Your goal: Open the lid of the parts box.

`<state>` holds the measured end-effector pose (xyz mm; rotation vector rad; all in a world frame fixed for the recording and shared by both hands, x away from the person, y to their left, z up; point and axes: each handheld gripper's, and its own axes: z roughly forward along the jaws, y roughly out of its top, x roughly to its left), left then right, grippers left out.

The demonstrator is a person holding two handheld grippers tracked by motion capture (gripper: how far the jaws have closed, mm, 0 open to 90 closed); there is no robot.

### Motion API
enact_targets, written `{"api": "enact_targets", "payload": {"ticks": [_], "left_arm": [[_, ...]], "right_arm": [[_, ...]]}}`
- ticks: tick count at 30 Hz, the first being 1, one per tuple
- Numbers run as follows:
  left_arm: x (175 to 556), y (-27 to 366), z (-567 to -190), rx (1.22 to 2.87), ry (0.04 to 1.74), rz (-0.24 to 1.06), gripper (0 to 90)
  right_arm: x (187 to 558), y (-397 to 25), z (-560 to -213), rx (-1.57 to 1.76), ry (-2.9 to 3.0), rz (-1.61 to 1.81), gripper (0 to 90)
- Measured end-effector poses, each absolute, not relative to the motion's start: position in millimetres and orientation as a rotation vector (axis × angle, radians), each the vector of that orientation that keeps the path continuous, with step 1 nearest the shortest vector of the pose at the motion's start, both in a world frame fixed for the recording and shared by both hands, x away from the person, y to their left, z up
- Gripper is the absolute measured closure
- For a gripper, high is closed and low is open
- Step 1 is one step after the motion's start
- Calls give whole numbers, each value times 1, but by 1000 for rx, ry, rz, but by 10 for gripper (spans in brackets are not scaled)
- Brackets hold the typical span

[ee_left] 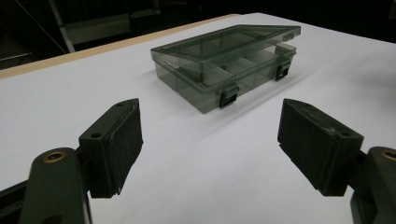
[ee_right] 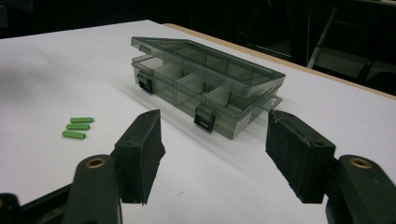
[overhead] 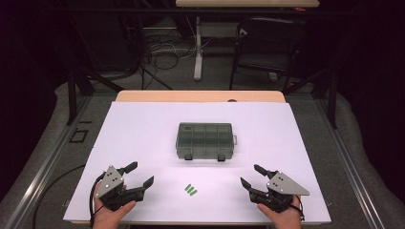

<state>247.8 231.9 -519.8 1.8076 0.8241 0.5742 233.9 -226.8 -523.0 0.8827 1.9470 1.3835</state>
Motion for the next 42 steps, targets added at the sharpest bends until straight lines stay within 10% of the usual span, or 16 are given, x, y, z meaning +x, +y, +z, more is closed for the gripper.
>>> {"api": "enact_targets", "payload": {"ticks": [21, 42], "left_arm": [[252, 225, -526, 1864, 874, 521, 260], [268, 219, -517, 1863, 1016, 384, 520]], "right_arm": [[237, -221, -525, 919, 2005, 1284, 419], [250, -214, -511, 1003, 2089, 1198, 736]]}}
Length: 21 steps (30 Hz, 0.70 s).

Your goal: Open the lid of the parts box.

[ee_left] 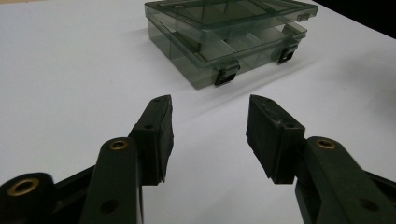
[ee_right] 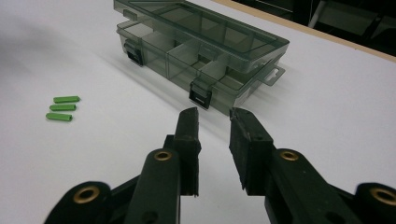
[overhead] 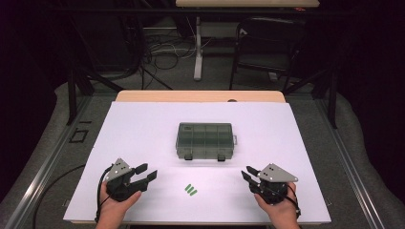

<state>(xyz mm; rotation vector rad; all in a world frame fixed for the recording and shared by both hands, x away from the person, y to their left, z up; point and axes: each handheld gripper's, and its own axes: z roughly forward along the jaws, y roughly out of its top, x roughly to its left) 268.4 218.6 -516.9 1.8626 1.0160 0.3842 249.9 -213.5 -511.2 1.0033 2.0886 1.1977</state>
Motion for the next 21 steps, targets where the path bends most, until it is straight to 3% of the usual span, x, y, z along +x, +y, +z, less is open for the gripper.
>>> {"api": "enact_targets", "payload": {"ticks": [16, 21], "left_arm": [[296, 195, -495, 1933, 1017, 363, 880], [304, 192, -489, 1941, 1013, 351, 900]], "right_arm": [[272, -205, -488, 996, 2139, 1178, 900], [281, -204, -481, 990, 2162, 1181, 900]]}}
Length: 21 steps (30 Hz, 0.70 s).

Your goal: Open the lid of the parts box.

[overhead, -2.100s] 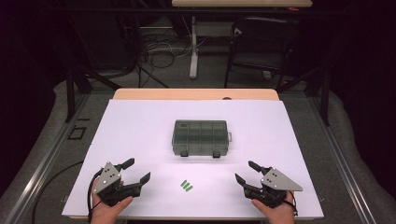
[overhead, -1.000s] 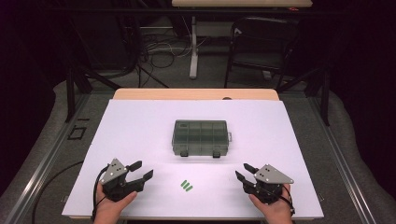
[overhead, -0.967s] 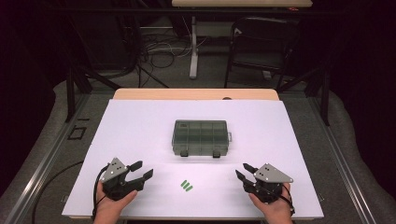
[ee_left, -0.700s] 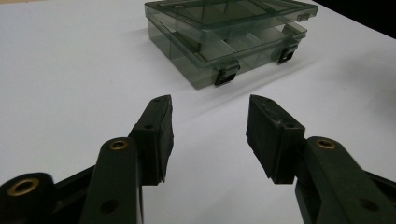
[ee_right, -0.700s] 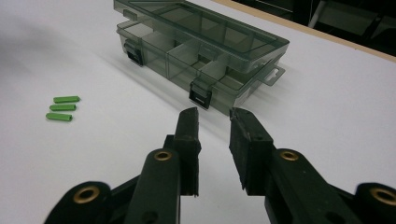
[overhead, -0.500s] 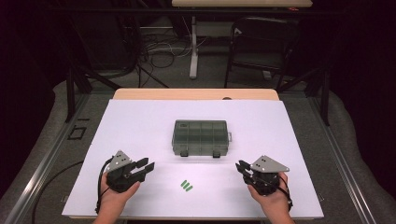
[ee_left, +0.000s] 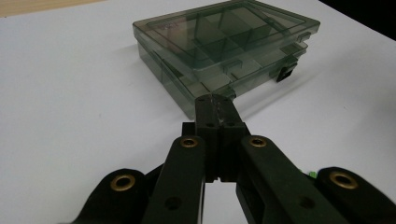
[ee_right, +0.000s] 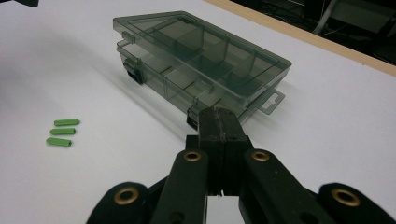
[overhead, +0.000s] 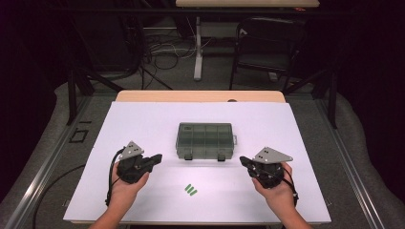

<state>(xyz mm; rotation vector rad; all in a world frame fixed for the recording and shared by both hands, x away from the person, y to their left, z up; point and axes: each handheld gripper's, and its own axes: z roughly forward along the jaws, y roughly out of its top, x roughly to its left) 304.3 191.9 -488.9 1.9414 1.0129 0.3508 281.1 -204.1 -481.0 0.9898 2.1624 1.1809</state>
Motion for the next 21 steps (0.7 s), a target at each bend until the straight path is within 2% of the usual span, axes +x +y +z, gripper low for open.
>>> {"api": "enact_targets", "payload": {"ticks": [14, 21], "left_arm": [[342, 179, -476, 1981, 1017, 327, 900], [363, 177, -483, 1982, 1063, 293, 900]], "right_arm": [[318, -208, -463, 1042, 2140, 1187, 900], [336, -210, -470, 1081, 2146, 1170, 900]]}}
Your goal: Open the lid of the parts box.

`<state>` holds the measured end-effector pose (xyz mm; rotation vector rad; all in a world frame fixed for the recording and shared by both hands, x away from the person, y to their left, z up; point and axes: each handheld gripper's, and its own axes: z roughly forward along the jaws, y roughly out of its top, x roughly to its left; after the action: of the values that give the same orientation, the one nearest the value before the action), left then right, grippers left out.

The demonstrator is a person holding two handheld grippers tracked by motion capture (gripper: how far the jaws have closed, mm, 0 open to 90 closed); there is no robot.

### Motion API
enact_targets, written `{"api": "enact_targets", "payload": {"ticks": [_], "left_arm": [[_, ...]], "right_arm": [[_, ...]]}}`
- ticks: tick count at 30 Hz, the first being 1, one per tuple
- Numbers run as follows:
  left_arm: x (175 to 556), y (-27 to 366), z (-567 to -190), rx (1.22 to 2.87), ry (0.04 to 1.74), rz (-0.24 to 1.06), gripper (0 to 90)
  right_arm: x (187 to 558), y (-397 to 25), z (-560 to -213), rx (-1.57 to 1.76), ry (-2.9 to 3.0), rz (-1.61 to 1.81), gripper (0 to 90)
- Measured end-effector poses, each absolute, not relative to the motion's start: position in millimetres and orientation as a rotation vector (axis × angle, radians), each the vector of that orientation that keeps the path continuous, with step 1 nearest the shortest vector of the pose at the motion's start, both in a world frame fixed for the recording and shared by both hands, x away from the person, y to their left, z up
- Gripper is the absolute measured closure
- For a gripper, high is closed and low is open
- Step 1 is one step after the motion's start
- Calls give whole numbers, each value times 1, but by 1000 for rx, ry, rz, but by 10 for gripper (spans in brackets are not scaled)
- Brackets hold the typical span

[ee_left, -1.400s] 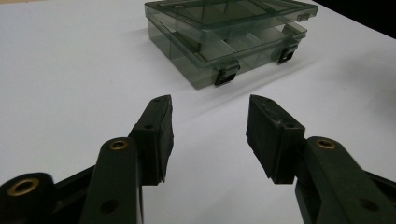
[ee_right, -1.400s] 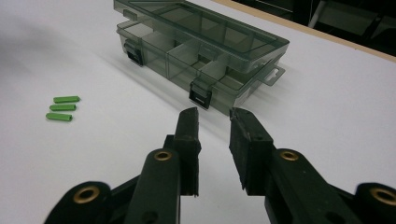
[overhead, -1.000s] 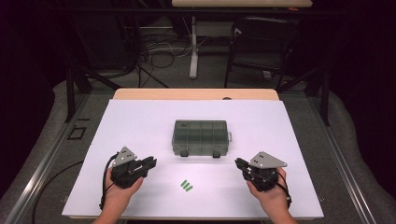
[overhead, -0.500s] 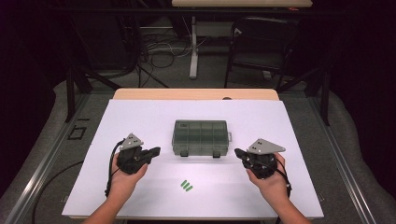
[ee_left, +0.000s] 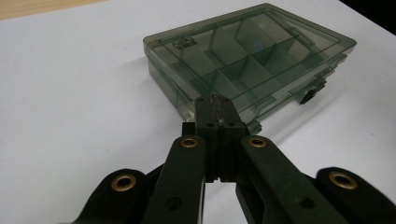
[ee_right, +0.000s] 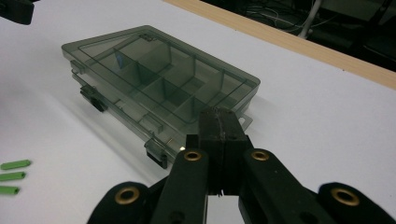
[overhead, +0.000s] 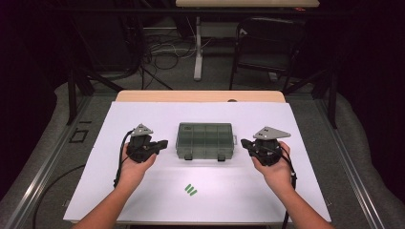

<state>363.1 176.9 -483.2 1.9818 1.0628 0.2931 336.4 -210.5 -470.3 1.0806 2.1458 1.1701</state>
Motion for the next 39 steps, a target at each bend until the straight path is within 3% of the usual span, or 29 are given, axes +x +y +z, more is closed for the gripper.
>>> {"api": "enact_targets", "payload": {"ticks": [16, 39], "left_arm": [[387, 174, -505, 2022, 1115, 243, 900], [386, 166, -521, 2062, 1122, 217, 900]], "right_arm": [[364, -210, -497, 1122, 2200, 1087, 900], [373, -203, -520, 1180, 2286, 1023, 900]]}}
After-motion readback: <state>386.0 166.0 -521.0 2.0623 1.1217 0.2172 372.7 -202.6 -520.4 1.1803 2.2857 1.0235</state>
